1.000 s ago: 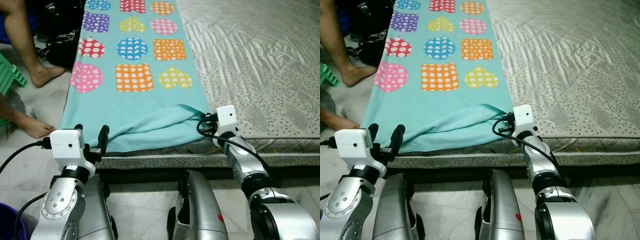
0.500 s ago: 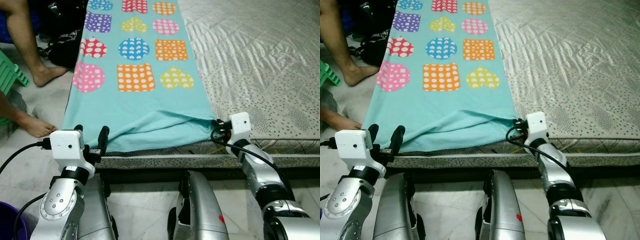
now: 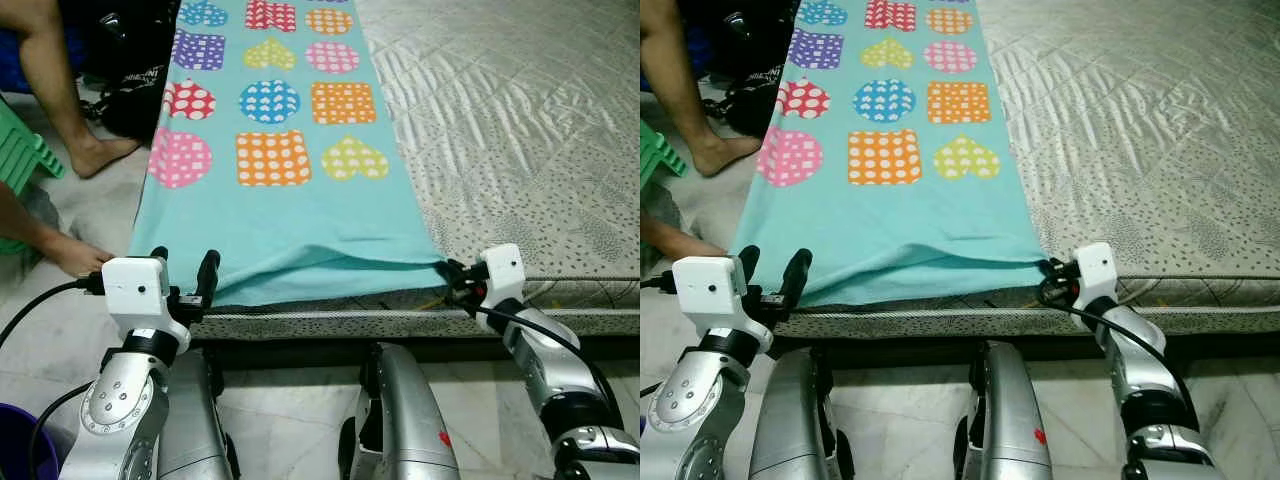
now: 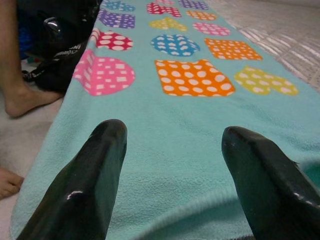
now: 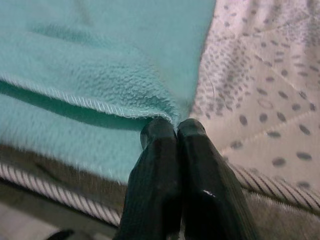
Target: Clean up the room
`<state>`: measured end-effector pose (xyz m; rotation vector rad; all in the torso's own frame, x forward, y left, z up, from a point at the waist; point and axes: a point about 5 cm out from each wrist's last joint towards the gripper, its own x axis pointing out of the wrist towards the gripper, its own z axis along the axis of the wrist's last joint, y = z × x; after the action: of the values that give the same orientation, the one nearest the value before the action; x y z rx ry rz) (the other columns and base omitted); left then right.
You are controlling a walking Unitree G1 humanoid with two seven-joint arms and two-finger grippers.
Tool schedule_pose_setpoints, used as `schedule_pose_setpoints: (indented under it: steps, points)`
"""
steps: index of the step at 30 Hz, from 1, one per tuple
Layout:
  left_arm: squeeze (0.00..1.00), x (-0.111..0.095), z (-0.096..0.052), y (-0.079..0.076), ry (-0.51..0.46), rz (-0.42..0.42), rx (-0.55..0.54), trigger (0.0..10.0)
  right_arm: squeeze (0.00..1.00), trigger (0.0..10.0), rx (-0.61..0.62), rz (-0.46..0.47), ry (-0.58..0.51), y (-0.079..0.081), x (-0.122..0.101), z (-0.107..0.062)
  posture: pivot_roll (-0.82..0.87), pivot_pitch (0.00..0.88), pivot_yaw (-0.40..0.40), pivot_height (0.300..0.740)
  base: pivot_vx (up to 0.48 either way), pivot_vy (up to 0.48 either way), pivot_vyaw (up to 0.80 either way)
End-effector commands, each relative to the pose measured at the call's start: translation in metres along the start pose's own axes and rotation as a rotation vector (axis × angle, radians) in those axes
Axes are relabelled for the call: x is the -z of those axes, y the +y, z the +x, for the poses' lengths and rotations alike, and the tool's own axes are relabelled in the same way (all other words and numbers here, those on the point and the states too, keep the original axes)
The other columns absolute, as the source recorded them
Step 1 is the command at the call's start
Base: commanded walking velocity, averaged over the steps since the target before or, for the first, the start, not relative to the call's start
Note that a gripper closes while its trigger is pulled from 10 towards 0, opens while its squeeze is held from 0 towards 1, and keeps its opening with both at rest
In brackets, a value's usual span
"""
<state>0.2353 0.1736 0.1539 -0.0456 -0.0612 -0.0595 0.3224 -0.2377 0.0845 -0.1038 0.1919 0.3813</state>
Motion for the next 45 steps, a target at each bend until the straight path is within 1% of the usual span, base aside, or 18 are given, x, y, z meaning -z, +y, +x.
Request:
schedule_pose_setpoints:
  steps: [1,11,12,16,18,19,25,26,29,31,33,37,38,40,41,42,43,45]
  points:
    - [0.0,0.003,-0.001,0.002,0.008,0.003,-0.007,10.0,0.0,0.0,-0.015,-0.003,0.023,-0.005,0.004,-0.007,0.13,0.172,-0.072,0.504,0.0,0.0,0.0]
    - [0.0,0.004,0.0,0.0,0.012,-0.002,0.002,10.0,0.0,0.0,-0.051,-0.031,0.082,-0.003,0.019,-0.02,0.12,0.171,-0.066,0.504,0.0,0.0,0.0]
    - [0.0,0.004,0.0,0.0,0.015,-0.003,0.003,10.0,0.0,10.0,-0.051,-0.042,0.098,-0.003,0.021,-0.022,0.12,0.173,-0.065,0.504,0.0,0.0,0.0]
    - [0.0,0.006,0.0,-0.002,0.02,-0.005,0.006,10.0,0.0,10.0,-0.056,-0.08,0.123,-0.003,0.026,-0.025,0.12,0.173,-0.065,0.504,0.0,0.0,0.0]
    - [0.0,0.006,0.0,-0.002,0.021,-0.006,0.006,10.0,0.0,10.0,-0.058,-0.085,0.13,-0.003,0.027,-0.025,0.12,0.173,-0.065,0.504,0.0,0.0,0.0]
    - [0.0,0.006,0.0,-0.002,0.023,-0.008,0.007,10.0,1.0,10.0,-0.059,-0.112,0.145,-0.003,0.028,-0.026,0.12,0.173,-0.065,0.504,0.0,0.0,0.0]
    - [0.0,0.007,0.001,-0.003,0.024,-0.01,0.007,10.0,1.0,10.0,-0.069,-0.158,0.173,-0.004,0.03,-0.029,0.11,0.176,-0.071,0.504,0.0,0.0,0.0]
    - [0.0,0.008,0.001,-0.002,0.026,-0.011,0.005,10.0,1.0,10.0,-0.059,-0.183,0.192,-0.006,0.032,-0.03,0.11,0.176,-0.071,0.504,0.0,0.0,0.0]
    - [0.0,0.008,0.001,-0.003,0.026,-0.011,0.004,10.0,1.0,10.0,-0.019,-0.206,0.198,-0.009,0.032,-0.03,0.11,0.176,-0.071,0.504,0.0,0.0,0.0]
    - [0.0,0.007,0.002,-0.003,0.024,-0.012,0.004,10.0,1.0,10.0,0.023,-0.214,0.16,-0.011,0.024,-0.026,0.1,0.175,-0.072,0.504,0.0,0.0,0.0]
    - [0.0,0.007,0.002,-0.002,0.02,-0.012,0.003,10.0,1.0,10.0,0.069,-0.206,0.065,-0.013,0.004,-0.018,0.1,0.175,-0.07,0.504,0.0,0.0,0.0]
    - [0.0,0.007,0.003,-0.002,0.015,-0.015,0.002,10.0,1.0,10.0,0.109,-0.167,-0.062,-0.009,-0.021,-0.01,0.09,0.173,-0.069,0.504,0.0,0.0,0.0]
    - [0.0,0.007,0.003,-0.002,0.015,-0.015,0.002,10.0,1.0,10.0,0.109,-0.167,-0.062,-0.009,-0.021,-0.01,0.09,0.173,-0.069,0.504,0.0,0.0,0.0]
    - [0.0,0.006,0.004,-0.003,0.013,-0.017,0.004,10.0,1.0,10.0,0.127,-0.175,-0.1,-0.007,-0.029,-0.008,0.09,0.173,-0.068,0.504,0.0,0.0,0.0]
    - [0.0,0.006,0.004,-0.003,0.011,-0.019,0.006,10.0,1.0,10.0,0.144,-0.157,-0.137,-0.005,-0.036,-0.006,0.09,0.173,-0.066,0.504,0.0,0.0,0.0]
    - [0.0,0.006,0.004,-0.003,0.011,-0.019,0.007,10.0,1.0,10.0,0.147,-0.152,-0.144,-0.004,-0.038,-0.006,0.09,0.173,-0.066,0.504,0.0,0.0,0.0]
    - [0.0,0.006,0.005,-0.004,0.01,-0.02,0.008,10.0,1.0,10.0,0.157,-0.111,-0.168,-0.002,-0.043,-0.004,0.09,0.173,-0.066,0.504,0.0,0.0,0.0]
    - [0.0,0.006,0.005,-0.004,0.009,-0.021,0.009,10.0,1.0,10.0,0.151,-0.086,-0.181,0.002,-0.047,-0.002,0.09,0.173,-0.066,0.504,0.0,0.0,0.0]
